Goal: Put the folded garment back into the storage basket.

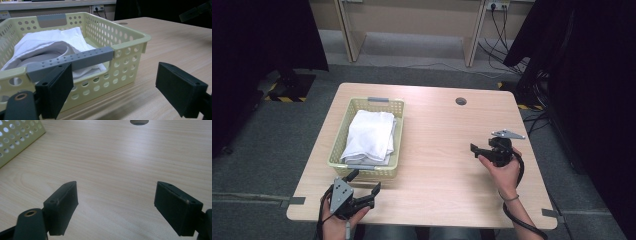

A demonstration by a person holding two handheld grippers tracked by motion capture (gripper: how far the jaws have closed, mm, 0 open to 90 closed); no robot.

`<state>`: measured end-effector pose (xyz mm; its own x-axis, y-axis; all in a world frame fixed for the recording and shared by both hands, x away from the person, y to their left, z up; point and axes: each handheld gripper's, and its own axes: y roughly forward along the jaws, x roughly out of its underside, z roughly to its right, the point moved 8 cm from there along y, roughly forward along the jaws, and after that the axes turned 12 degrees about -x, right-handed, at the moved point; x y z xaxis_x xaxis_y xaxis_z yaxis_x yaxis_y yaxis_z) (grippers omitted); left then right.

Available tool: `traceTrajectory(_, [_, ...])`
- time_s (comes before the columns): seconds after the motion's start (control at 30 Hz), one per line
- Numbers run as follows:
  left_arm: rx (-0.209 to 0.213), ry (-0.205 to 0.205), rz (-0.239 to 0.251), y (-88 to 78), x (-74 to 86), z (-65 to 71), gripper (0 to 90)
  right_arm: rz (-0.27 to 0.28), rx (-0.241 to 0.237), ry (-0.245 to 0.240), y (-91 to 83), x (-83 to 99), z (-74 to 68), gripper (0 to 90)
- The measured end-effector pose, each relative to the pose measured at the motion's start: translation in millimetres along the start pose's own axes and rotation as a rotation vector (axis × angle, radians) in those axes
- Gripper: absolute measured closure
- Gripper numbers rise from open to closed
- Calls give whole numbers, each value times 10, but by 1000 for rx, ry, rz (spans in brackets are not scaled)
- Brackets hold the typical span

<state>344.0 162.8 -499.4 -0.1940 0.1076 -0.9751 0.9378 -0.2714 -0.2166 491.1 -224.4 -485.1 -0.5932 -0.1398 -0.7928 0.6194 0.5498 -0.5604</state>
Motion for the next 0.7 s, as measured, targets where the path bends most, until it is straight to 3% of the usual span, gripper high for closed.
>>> traceTrajectory(0.7, [-5, 3, -1, 0, 1, 1, 143, 13, 15, 3, -162, 123, 44, 195])
